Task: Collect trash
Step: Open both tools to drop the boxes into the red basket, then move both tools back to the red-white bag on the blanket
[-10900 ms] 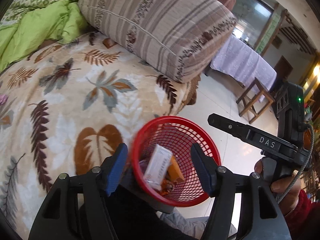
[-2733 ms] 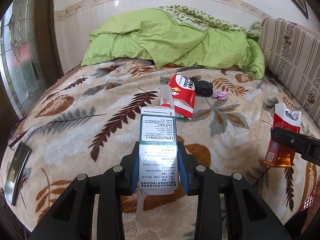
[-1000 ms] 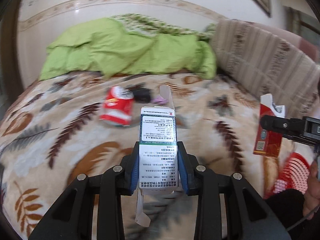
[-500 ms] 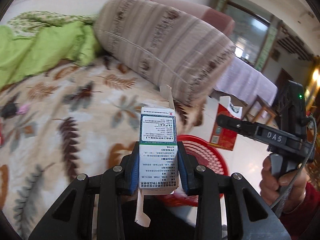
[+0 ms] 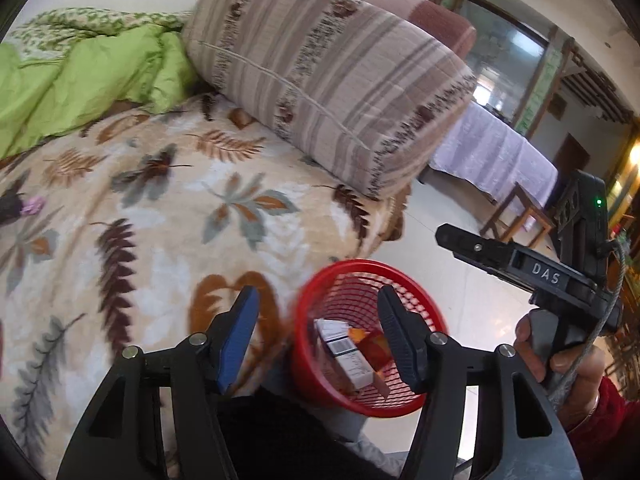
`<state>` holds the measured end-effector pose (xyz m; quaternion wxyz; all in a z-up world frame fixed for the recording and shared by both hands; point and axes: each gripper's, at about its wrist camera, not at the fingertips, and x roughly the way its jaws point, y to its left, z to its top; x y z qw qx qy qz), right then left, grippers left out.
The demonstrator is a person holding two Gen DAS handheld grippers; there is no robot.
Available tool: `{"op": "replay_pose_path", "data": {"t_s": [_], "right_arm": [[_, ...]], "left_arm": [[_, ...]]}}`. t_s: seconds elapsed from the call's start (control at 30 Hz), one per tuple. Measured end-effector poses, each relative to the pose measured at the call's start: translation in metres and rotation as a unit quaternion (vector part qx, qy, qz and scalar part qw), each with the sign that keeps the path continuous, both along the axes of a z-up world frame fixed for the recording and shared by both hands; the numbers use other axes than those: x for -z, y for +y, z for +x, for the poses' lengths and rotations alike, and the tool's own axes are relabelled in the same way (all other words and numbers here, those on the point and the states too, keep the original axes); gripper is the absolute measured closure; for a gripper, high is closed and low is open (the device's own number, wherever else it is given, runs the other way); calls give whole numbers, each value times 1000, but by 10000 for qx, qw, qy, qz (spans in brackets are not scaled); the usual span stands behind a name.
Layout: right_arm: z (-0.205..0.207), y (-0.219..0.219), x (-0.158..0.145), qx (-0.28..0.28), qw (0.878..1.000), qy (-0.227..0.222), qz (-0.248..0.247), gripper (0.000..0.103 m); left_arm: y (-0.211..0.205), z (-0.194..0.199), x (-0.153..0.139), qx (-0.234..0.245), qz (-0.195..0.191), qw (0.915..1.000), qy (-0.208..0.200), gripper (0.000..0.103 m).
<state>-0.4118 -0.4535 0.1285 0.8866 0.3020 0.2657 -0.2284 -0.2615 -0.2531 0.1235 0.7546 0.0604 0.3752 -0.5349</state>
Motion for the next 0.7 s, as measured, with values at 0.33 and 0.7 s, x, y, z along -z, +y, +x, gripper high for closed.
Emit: {"op": "replay_pose_path", "data": {"t_s": [0.33, 0.7], "right_arm": [[122, 77, 2, -1381, 9903, 89, -137, 32], [255, 167, 40, -2224, 9741, 401, -93, 31]], "left_arm": [[109, 87, 7, -1662, 159, 9858, -180, 39], [220, 213, 14, -3535, 466, 9342, -150, 26]]}}
